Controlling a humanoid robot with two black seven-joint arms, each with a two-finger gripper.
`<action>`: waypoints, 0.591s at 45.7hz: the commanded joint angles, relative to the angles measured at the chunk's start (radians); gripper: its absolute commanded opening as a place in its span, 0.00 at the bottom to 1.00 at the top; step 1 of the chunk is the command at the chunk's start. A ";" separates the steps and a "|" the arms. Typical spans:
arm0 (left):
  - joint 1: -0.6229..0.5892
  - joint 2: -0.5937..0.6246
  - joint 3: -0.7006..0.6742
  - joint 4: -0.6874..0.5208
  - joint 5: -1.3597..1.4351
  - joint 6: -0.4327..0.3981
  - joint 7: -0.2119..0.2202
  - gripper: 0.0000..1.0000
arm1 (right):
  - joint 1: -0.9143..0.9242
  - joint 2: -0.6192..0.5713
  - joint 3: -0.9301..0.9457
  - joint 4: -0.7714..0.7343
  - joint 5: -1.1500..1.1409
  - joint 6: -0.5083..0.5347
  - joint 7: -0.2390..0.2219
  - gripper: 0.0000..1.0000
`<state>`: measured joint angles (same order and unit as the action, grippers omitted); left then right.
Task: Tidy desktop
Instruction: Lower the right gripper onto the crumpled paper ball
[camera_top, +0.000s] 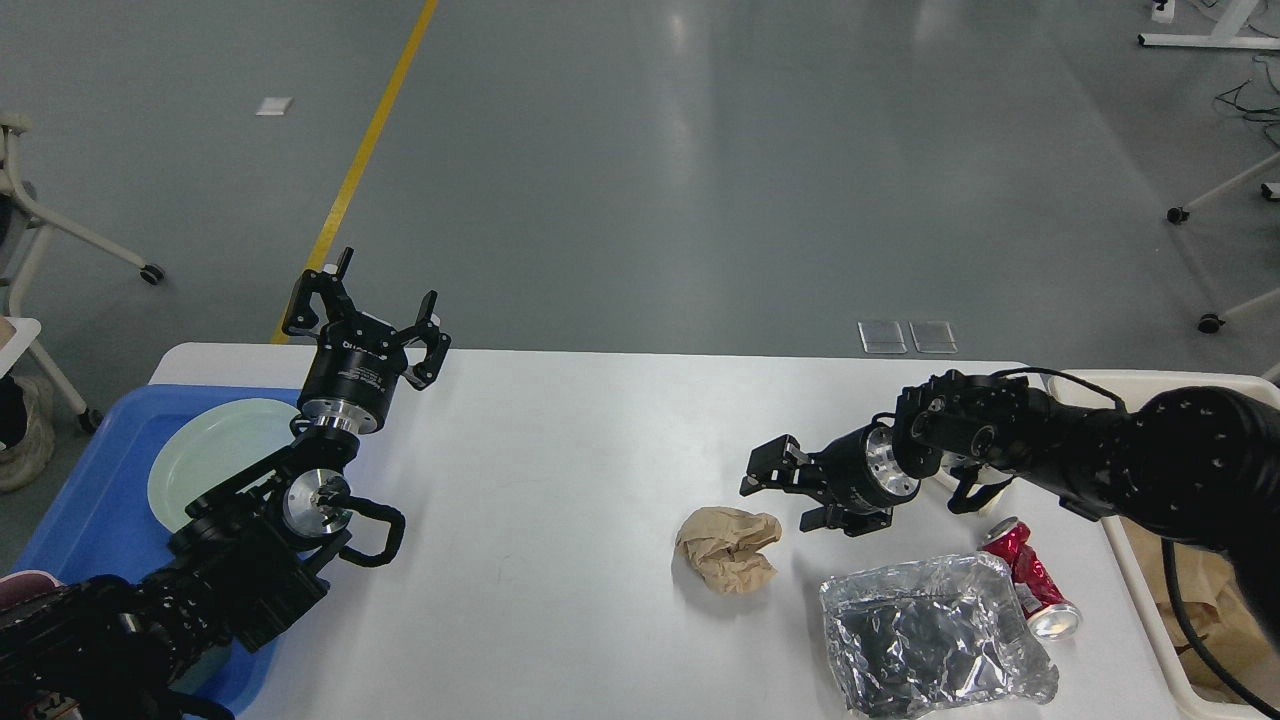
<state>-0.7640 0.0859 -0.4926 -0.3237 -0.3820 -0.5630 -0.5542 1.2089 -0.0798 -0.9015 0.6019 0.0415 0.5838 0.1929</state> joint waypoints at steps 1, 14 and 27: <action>0.000 0.000 0.000 0.000 0.000 0.000 -0.001 0.97 | 0.017 -0.005 -0.008 0.009 -0.005 0.039 -0.001 0.87; 0.000 0.000 0.000 0.000 0.000 0.000 -0.001 0.97 | 0.017 -0.005 -0.016 0.032 -0.005 0.076 -0.003 0.87; 0.000 0.000 0.000 0.000 0.000 0.000 0.000 0.97 | -0.003 0.005 0.001 0.019 0.005 0.057 -0.001 0.87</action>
<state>-0.7639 0.0859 -0.4926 -0.3237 -0.3820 -0.5630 -0.5542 1.2114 -0.0811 -0.9046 0.6308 0.0413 0.6520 0.1907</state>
